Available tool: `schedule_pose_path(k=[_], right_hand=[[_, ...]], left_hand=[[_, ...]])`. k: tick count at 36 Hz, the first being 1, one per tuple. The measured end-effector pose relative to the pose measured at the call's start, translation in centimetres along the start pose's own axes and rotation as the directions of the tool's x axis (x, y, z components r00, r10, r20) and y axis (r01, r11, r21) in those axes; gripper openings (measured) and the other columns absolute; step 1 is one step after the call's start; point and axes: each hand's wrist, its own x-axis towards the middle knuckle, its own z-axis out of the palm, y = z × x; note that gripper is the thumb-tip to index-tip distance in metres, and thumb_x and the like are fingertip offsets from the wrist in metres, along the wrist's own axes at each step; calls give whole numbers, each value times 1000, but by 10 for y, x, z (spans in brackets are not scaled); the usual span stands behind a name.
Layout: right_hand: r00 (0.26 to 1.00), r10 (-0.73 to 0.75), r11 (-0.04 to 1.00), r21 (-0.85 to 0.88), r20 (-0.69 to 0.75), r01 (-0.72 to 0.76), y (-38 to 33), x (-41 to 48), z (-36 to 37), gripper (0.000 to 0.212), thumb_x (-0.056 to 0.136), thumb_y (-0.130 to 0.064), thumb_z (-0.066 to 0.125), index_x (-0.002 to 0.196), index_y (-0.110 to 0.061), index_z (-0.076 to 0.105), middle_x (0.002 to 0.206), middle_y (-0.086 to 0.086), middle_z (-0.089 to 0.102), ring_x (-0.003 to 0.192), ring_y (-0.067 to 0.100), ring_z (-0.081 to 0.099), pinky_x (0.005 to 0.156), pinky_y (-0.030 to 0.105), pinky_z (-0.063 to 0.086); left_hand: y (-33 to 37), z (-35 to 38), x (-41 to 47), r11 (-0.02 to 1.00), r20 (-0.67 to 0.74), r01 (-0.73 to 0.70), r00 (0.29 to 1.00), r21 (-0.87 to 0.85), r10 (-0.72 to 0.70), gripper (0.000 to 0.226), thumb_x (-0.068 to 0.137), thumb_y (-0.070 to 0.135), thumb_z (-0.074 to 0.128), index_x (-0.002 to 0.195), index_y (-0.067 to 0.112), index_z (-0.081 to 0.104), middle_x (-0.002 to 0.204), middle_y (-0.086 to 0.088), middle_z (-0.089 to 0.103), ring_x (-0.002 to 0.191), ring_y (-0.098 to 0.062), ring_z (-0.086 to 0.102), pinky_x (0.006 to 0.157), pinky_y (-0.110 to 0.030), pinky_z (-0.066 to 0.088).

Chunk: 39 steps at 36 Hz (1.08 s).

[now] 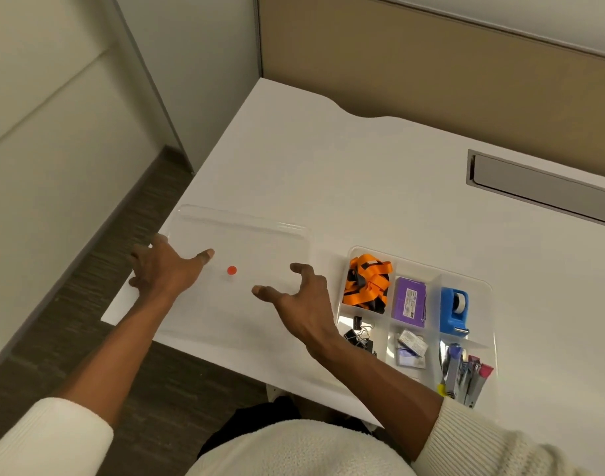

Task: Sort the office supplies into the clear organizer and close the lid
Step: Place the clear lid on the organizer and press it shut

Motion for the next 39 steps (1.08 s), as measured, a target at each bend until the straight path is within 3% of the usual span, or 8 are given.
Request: schedule_pose_path(k=[4, 8, 10, 16, 20, 23, 29, 39], right_hand=[[994, -90, 996, 1, -62, 91, -9, -11, -15, 98, 71, -68, 80, 152, -31, 39, 153, 1, 36, 136, 20, 46, 94, 27, 38], [978, -144, 989, -68, -153, 135, -8, -23, -44, 94, 75, -67, 79, 152, -31, 40, 156, 1, 35, 141, 22, 42, 103, 33, 42], [965, -155, 986, -88, -210, 139, 0, -29, -63, 94, 74, -66, 81, 151, -30, 41, 154, 1, 37, 137, 20, 44, 109, 38, 46], [924, -138, 989, -102, -356, 108, 47, -47, -133, 80, 76, -55, 86, 143, -29, 49, 125, -12, 42, 116, 8, 45, 88, 17, 38], [899, -65, 996, -78, -434, 34, 83, -63, -171, 81, 76, -55, 84, 144, -27, 50, 131, -5, 49, 116, 11, 50, 91, 20, 43], [875, -19, 998, -58, -483, -11, 109, -78, -198, 81, 75, -57, 83, 144, -30, 51, 144, -2, 51, 123, 14, 52, 98, 28, 44], [855, 44, 995, -56, -516, -85, 145, -99, -230, 75, 78, -48, 86, 144, -28, 54, 147, 1, 51, 128, 24, 57, 102, 37, 50], [875, -12, 984, -162, -485, -77, 180, -102, -236, 68, 82, -41, 85, 142, -24, 58, 147, 5, 50, 135, 24, 51, 106, 37, 49]], left_hand=[[9, -20, -2, 999, -66, -29, 997, -38, 26, 113, 70, 68, 87, 151, 4, 42, 154, -27, 45, 142, -48, 45, 105, -65, 51], [30, -23, -21, 996, -85, -89, 992, 14, 90, 97, 71, 72, 83, 133, 1, 57, 138, -27, 52, 126, -47, 53, 86, -55, 55], [43, -16, -37, 991, -35, -136, 990, -8, 135, 97, 74, 71, 81, 139, 4, 54, 141, -25, 51, 128, -46, 54, 89, -57, 57], [81, 22, -103, 953, 71, -302, 951, 11, 301, 95, 78, 68, 79, 141, 2, 52, 139, -22, 50, 132, -40, 48, 98, -53, 53], [97, 51, -147, 927, 203, -376, 907, -9, 370, 99, 81, 67, 78, 147, 2, 44, 145, -18, 51, 137, -37, 49, 106, -49, 50], [107, 73, -175, 893, 274, -450, 861, 20, 428, 94, 80, 67, 77, 142, 3, 47, 141, -17, 53, 134, -35, 51, 102, -46, 51], [117, 101, -207, 834, 381, -545, 791, 82, 479, 80, 83, 61, 78, 136, 7, 54, 132, -14, 59, 128, -32, 54, 102, -42, 54], [119, 128, -233, 752, 308, -600, 795, 273, 523, 78, 86, 70, 69, 130, 7, 52, 131, -13, 59, 123, -29, 57, 97, -38, 53]])
